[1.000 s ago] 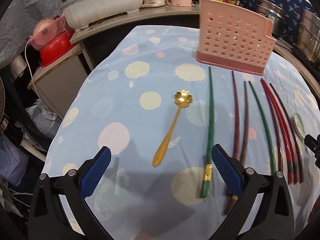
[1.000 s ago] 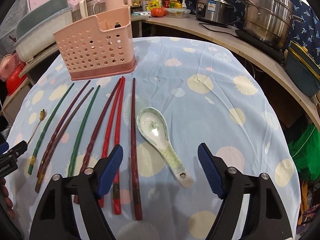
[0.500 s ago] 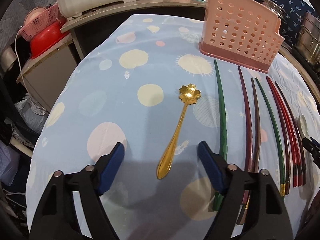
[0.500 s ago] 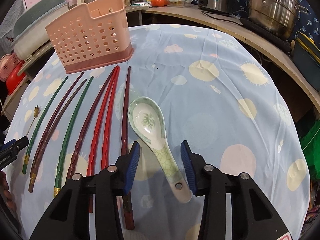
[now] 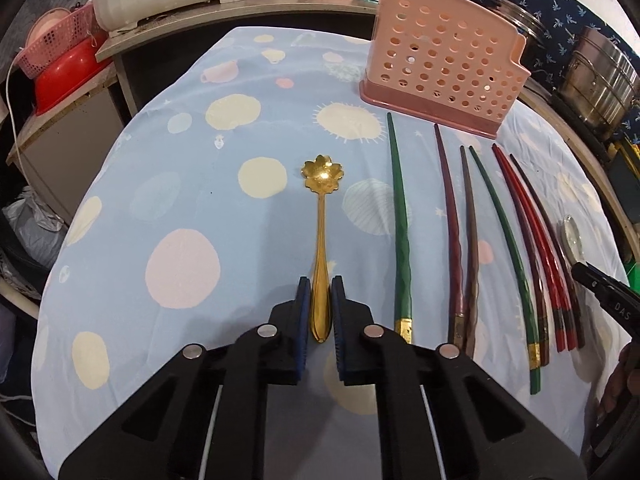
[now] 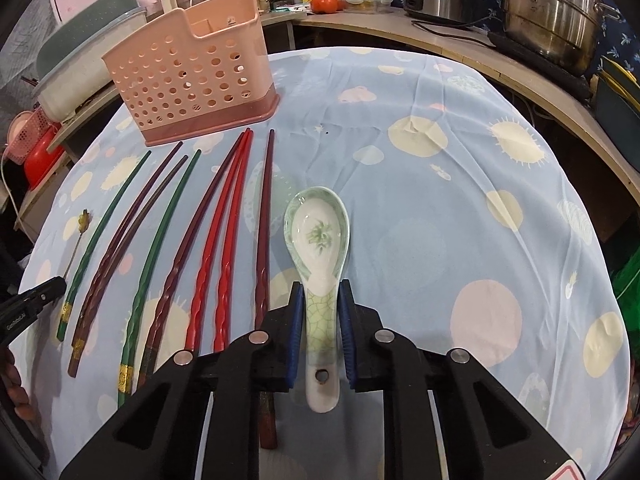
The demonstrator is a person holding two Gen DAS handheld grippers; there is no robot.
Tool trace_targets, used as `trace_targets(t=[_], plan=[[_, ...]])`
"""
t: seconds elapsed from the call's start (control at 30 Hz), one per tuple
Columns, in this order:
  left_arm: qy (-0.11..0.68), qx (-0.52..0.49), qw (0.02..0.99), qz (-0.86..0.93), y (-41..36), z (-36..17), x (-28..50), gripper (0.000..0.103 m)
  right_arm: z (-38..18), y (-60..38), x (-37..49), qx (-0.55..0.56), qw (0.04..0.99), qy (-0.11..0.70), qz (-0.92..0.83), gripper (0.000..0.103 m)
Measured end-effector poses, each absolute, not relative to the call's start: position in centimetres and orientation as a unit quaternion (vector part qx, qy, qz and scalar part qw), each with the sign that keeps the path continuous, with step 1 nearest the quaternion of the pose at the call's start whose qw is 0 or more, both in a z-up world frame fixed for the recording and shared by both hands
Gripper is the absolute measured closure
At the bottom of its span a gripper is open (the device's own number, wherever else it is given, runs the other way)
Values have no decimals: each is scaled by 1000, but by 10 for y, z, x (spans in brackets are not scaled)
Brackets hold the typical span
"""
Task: Organize utensils
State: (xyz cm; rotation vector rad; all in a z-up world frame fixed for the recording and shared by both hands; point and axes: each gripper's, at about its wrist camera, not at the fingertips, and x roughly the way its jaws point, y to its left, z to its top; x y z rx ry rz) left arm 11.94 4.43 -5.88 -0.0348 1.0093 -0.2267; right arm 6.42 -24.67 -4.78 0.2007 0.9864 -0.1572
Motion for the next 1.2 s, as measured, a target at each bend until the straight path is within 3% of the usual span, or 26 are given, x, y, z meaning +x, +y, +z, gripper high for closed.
trace_targets(t=[0.67, 0.73, 1.1, 1.17, 1.2], plan=[[458, -19, 881, -119, 48, -25, 85, 93, -18, -240, 28, 110, 887, 444, -66, 88], [453, -21, 883, -119, 49, -20, 82, 103, -14, -240, 24, 111, 889, 440, -65, 88], [461, -20, 879, -120, 46, -24, 76, 103, -32, -243, 9, 119, 877, 461, -65, 87], [469, -25, 875, -120, 47, -29, 75, 101, -34, -243, 8, 119, 876, 463, -66, 85], [473, -29, 872, -120, 48, -32, 75, 96, -34, -242, 7, 117, 875, 464, -67, 82]])
